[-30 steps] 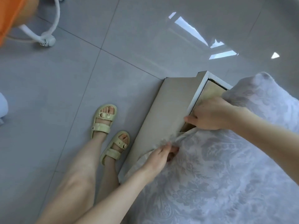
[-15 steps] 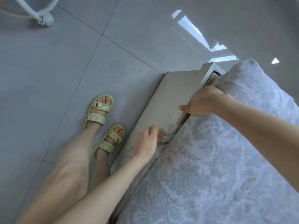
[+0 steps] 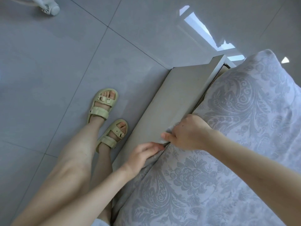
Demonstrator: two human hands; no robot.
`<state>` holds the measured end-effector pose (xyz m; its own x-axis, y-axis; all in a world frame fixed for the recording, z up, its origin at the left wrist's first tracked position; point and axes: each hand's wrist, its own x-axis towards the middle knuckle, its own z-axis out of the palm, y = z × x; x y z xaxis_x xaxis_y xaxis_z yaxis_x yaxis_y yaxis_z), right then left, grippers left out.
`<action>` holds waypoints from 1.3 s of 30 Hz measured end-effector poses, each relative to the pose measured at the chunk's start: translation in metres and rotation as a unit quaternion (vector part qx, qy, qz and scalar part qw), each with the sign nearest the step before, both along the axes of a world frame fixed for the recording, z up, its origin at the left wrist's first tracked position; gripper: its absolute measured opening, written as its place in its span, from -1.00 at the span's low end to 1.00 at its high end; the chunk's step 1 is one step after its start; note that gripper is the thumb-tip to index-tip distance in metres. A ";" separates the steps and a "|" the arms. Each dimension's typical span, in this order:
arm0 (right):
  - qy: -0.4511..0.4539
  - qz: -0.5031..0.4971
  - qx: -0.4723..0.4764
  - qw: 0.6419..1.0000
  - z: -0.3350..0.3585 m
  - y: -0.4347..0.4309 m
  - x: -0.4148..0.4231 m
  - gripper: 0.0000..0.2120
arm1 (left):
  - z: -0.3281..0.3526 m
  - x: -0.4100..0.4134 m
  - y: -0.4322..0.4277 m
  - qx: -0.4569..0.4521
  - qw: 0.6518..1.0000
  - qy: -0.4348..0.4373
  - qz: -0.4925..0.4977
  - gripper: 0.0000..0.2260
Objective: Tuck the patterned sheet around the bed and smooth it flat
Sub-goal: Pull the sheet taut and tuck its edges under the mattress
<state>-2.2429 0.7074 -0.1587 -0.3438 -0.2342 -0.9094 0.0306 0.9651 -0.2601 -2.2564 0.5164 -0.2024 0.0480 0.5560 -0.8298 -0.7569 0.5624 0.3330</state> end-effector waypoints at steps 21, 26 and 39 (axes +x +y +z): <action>0.016 -0.001 0.174 0.985 -0.007 0.019 -0.015 -0.31 | -0.022 0.027 0.065 -0.028 0.978 -0.200 -0.044 -0.31; 0.323 -0.100 0.248 0.908 0.014 0.058 0.009 -0.37 | -0.018 0.011 0.105 0.032 0.975 -0.218 -0.013 -0.28; 0.514 -0.425 0.192 0.720 -0.007 0.142 0.047 -0.54 | -0.013 -0.025 0.186 0.006 0.992 -0.107 -0.067 -0.26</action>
<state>-2.1958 0.8491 -0.1659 -0.7518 0.6592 -0.0138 0.6348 0.7179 -0.2858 -2.2815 0.7024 -0.2157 0.2974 0.5418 -0.7861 -0.7295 0.6602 0.1790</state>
